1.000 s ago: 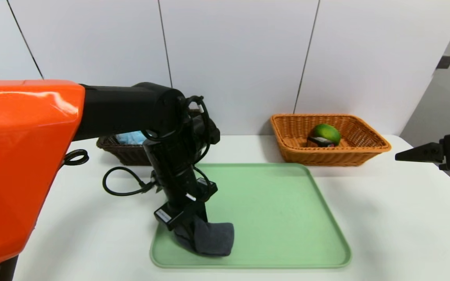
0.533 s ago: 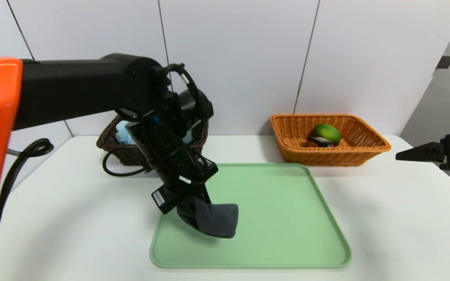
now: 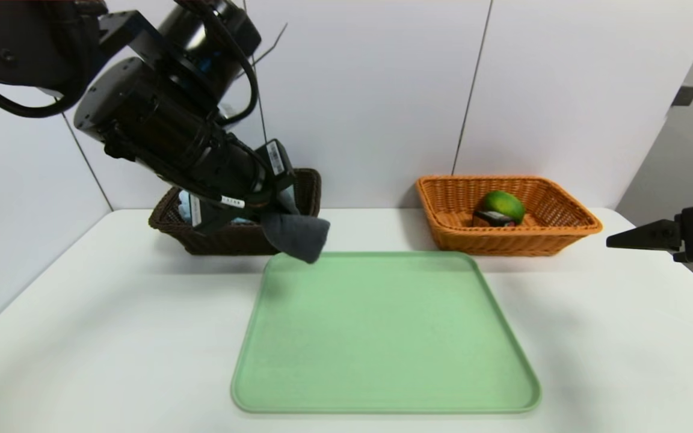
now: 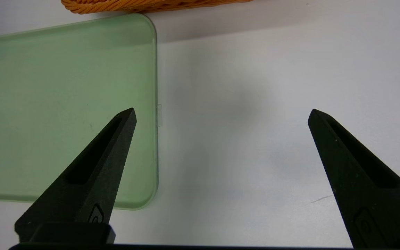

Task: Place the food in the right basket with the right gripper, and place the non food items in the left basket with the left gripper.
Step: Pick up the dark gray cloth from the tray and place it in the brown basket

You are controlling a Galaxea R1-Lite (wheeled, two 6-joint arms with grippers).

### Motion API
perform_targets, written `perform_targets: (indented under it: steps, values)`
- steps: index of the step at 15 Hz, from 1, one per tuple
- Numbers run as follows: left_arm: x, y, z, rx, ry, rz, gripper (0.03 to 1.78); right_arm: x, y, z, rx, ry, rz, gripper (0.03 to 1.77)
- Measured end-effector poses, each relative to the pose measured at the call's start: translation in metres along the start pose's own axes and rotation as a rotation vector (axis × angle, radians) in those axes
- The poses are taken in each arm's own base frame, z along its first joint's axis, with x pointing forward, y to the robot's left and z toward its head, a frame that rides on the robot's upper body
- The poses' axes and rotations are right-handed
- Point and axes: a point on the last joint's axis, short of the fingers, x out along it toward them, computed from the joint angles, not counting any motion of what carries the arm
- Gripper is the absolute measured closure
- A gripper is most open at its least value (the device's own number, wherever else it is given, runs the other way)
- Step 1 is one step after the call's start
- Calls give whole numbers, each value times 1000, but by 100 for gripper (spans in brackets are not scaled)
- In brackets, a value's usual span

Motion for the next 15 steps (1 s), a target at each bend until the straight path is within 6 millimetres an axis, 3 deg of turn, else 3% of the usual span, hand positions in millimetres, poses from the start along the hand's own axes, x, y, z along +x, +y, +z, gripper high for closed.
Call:
perform_targets:
  steps: [3,5,10,15]
  values:
    - [-9,3,23,141,-252,45,155,2,1,2,-2,2,0,9]
    - [-4,13,42,197,-364,131,155,3,0,6,-3,-7,-6,9]
    - [30,49,99,147,-541,230,155,4,0,19,-19,-81,-25,9]
    - [72,84,129,92,-533,271,155,8,-1,19,-19,-72,-47,9]
